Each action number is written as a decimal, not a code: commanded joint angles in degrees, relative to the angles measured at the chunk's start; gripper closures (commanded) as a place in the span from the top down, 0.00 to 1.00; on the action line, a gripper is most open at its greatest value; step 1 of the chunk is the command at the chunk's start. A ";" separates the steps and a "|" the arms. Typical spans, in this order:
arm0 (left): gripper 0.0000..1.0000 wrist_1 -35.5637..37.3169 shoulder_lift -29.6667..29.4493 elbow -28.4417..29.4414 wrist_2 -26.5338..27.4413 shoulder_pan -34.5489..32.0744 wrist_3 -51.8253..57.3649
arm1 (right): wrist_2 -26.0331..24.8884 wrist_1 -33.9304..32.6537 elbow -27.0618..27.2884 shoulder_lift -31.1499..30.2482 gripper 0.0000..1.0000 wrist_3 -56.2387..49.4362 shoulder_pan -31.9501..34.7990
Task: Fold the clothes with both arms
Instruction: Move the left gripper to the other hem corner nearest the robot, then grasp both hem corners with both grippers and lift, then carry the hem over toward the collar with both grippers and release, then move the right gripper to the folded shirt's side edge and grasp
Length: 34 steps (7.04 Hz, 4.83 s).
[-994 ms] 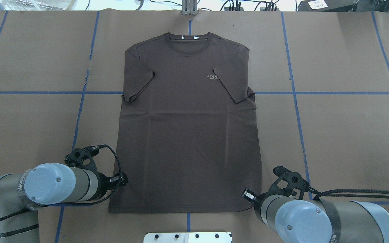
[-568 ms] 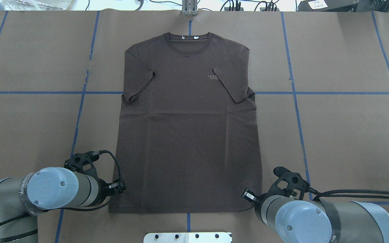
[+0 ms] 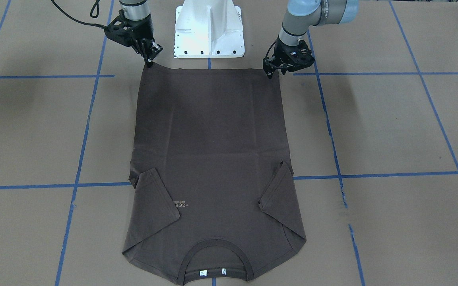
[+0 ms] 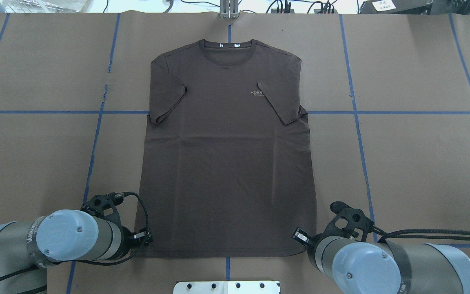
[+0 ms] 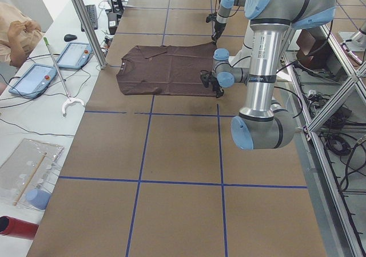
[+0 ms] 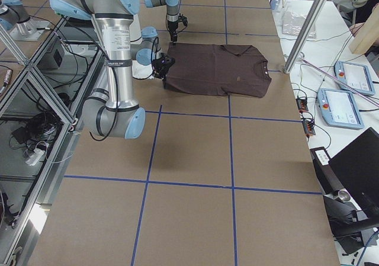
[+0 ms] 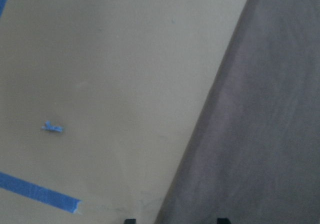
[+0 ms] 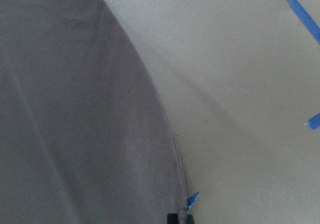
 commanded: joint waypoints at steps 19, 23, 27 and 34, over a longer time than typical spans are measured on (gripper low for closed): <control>0.00 -8.65 -28.64 35.40 -3.83 -35.84 23.36 | 16.61 18.76 -51.54 33.14 0.00 -30.35 39.71; 0.22 -16.40 -30.50 44.47 -1.01 -35.84 23.53 | 16.26 21.27 -56.76 34.91 0.52 -32.99 39.98; 0.47 -16.39 -22.08 25.09 -6.77 -34.79 20.72 | 17.66 21.53 -33.47 19.69 0.77 -29.49 36.31; 0.45 -16.14 -20.21 21.44 -6.28 -34.26 22.57 | 16.96 21.88 -30.57 13.38 0.81 -12.51 26.62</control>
